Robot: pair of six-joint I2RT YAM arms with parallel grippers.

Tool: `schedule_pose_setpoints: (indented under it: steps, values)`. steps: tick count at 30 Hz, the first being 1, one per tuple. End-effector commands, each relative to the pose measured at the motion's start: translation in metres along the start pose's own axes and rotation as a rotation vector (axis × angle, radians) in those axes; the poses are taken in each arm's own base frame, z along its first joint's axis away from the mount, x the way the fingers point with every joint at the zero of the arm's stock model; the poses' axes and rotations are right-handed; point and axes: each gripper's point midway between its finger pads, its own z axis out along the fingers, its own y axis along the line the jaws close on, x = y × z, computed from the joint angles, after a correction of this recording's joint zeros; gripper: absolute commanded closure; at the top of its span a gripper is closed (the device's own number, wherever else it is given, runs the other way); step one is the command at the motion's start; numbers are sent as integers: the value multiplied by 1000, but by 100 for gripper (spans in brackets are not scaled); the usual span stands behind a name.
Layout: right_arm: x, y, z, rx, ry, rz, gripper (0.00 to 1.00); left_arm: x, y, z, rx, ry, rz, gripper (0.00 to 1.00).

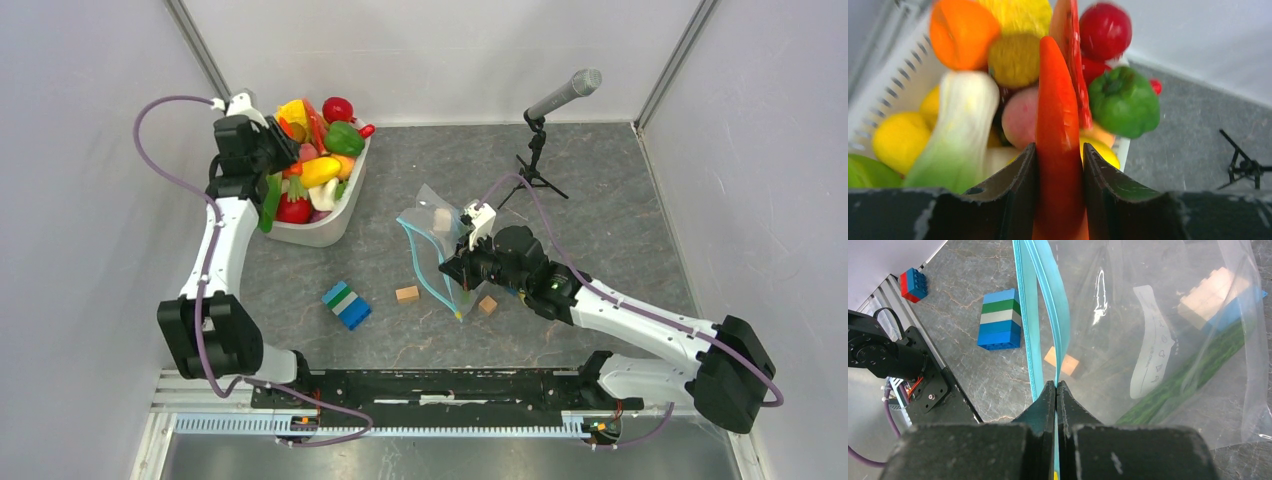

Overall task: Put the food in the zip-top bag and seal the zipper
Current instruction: Pick up the fake vegetable from the bin.

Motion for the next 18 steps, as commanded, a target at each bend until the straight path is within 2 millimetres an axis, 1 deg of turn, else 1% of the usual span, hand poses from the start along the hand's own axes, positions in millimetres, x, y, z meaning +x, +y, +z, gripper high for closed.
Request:
schedule_pose_setpoints:
  steps: [1, 3, 5, 6, 8, 11, 12, 14, 17, 18]
  values:
    - [-20, 2, -5, 3, -76, 2, 100, -11, -36, -16, 178, -32, -65, 67]
    - [-22, 0, -5, 14, -83, 4, 100, -17, -56, -32, 279, -43, -76, 68]
    - [-24, -2, -5, 26, -94, 10, 100, -20, -79, -54, 394, -24, -85, 72]
    - [-25, -3, -5, 32, -99, 14, 100, -20, -92, -68, 464, -6, -100, 75]
    - [-29, -6, -3, 51, -121, 25, 100, -12, -123, -100, 627, 44, -120, 77]
    - [-37, -10, -2, 78, -158, 52, 100, 20, -158, -143, 761, 117, -106, 78]
    - [-40, -10, 0, 81, -172, 63, 100, 34, -172, -158, 803, 141, -93, 78]
    - [-44, -10, 4, 83, -196, 94, 100, 64, -192, -184, 871, 197, -94, 78]
    - [-48, -8, 11, 74, -211, 139, 100, 107, -213, -214, 942, 289, -110, 79]
    - [-49, -8, 13, 71, -217, 151, 100, 119, -212, -218, 938, 319, -115, 79]
